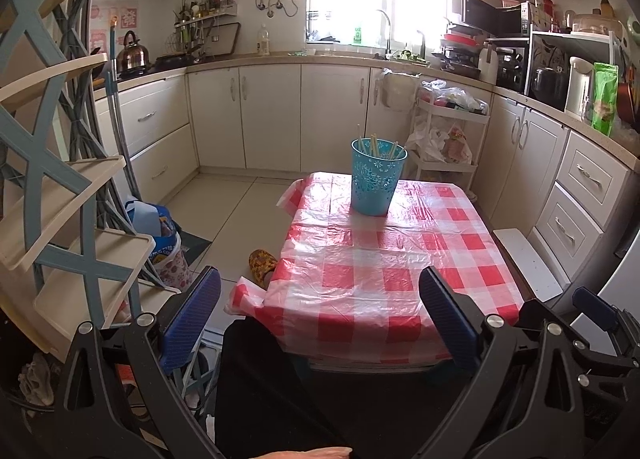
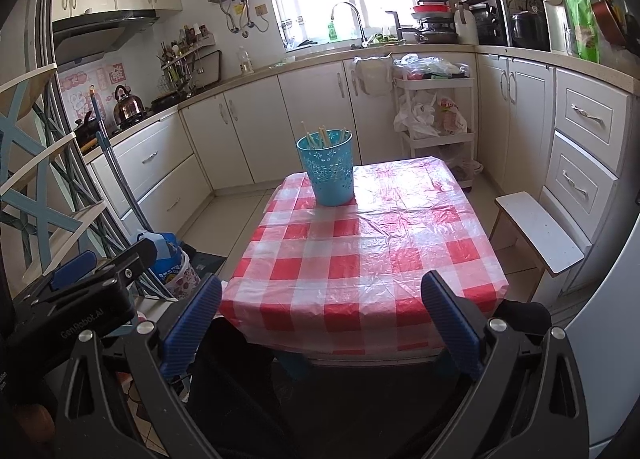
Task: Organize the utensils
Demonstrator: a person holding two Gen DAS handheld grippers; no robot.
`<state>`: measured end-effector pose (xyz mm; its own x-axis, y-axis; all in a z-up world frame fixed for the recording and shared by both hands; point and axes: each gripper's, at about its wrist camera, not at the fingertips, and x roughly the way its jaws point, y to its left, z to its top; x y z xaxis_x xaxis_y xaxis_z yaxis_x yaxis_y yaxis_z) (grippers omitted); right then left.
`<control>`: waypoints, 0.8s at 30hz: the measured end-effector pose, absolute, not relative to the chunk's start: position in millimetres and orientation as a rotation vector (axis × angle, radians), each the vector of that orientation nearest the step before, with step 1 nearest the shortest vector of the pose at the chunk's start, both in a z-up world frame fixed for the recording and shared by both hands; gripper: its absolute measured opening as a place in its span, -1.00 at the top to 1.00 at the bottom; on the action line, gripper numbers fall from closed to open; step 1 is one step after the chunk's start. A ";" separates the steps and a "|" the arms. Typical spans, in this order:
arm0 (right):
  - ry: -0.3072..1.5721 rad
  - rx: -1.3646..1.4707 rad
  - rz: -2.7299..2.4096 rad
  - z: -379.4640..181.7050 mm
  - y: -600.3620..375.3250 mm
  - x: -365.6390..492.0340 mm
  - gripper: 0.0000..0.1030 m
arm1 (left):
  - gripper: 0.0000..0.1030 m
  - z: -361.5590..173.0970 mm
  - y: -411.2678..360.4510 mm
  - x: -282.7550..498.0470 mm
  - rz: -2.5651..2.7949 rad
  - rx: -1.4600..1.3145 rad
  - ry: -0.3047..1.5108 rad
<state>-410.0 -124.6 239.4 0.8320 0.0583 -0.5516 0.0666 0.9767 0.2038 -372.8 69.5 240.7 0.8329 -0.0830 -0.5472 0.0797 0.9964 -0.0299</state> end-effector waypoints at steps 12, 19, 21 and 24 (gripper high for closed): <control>0.590 0.219 -0.004 239.5 -124.1 -412.4 -0.86 | -0.85 242.1 69.7 -376.1 -0.093 -0.011 0.584; 0.593 0.219 -0.006 239.6 -123.5 -412.5 -0.86 | -0.85 241.8 70.5 -377.1 -0.094 -0.015 0.587; 0.594 0.217 -0.007 238.4 -122.0 -415.8 -0.86 | -0.85 241.9 70.4 -377.4 -0.094 -0.014 0.586; 0.592 0.218 -0.007 238.6 -121.7 -414.9 -0.86 | -0.85 241.6 70.7 -377.2 -0.094 -0.018 0.588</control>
<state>-414.9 -121.7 238.6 0.8304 0.0560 -0.5544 0.0691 0.9769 0.2023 -377.2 70.7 241.6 0.8281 -0.0937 -0.5526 0.0837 0.9955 -0.0434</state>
